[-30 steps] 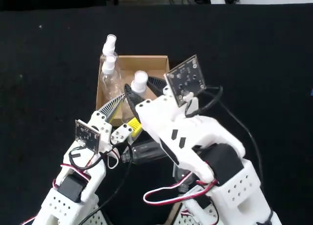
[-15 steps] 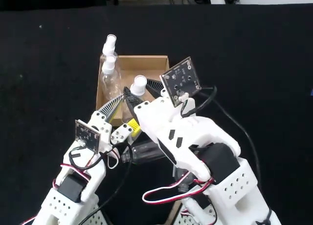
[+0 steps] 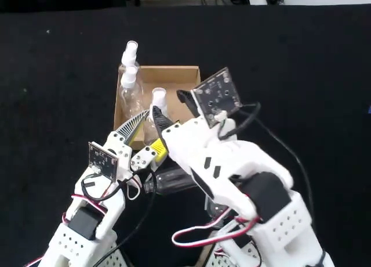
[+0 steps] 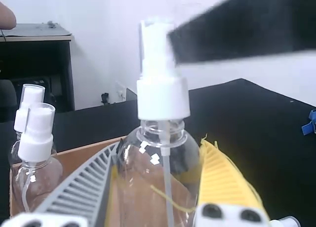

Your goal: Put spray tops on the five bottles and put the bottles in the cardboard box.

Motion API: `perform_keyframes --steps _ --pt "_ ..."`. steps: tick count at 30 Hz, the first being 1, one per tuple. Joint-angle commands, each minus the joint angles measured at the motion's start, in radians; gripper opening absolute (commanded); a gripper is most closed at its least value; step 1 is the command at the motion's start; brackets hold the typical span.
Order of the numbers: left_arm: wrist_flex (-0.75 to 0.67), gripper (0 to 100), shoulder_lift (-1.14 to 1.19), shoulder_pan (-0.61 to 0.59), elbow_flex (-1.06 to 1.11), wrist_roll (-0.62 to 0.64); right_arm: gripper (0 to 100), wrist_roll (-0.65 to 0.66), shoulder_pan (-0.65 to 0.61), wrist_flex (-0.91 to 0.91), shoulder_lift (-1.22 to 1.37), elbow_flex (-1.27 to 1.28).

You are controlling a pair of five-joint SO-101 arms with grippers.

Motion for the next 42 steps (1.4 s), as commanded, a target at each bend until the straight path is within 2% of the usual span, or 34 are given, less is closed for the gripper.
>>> perform_keyframes --steps 1,7,9,13,18,25,27,33,37,42 --pt "-0.017 6 -0.012 -0.004 0.021 0.003 17.2 0.020 -0.014 0.061 -0.028 -0.139" --pt "-0.017 6 -0.012 -0.007 0.021 0.003 16.8 0.121 0.012 0.166 -0.028 -0.252" --pt "-0.017 6 -0.012 -0.007 0.021 0.003 12.7 0.121 0.049 0.176 -0.028 -0.265" --pt "-0.015 6 -0.012 -0.002 0.021 0.005 4.5 0.121 0.175 0.172 -0.028 -0.263" --pt "-0.015 6 -0.012 -0.001 0.021 0.005 7.4 0.120 0.359 0.146 -0.021 -0.189" --pt "-0.015 6 -0.012 -0.007 0.021 0.005 7.8 0.120 0.548 -0.107 -0.021 0.130" --pt "-0.015 6 -0.012 -0.007 0.021 0.005 7.8 0.106 0.569 -0.196 -0.024 0.237" --pt "-0.015 6 -0.012 -0.007 0.021 0.005 7.8 -0.060 0.647 -0.463 -0.027 0.524" --pt "-0.015 6 -0.012 -0.007 0.021 0.005 7.8 -0.077 0.707 -0.640 -0.027 0.668" --pt "-0.015 6 -0.012 -0.007 0.021 0.005 7.8 -0.071 0.717 -0.822 -0.022 0.806"
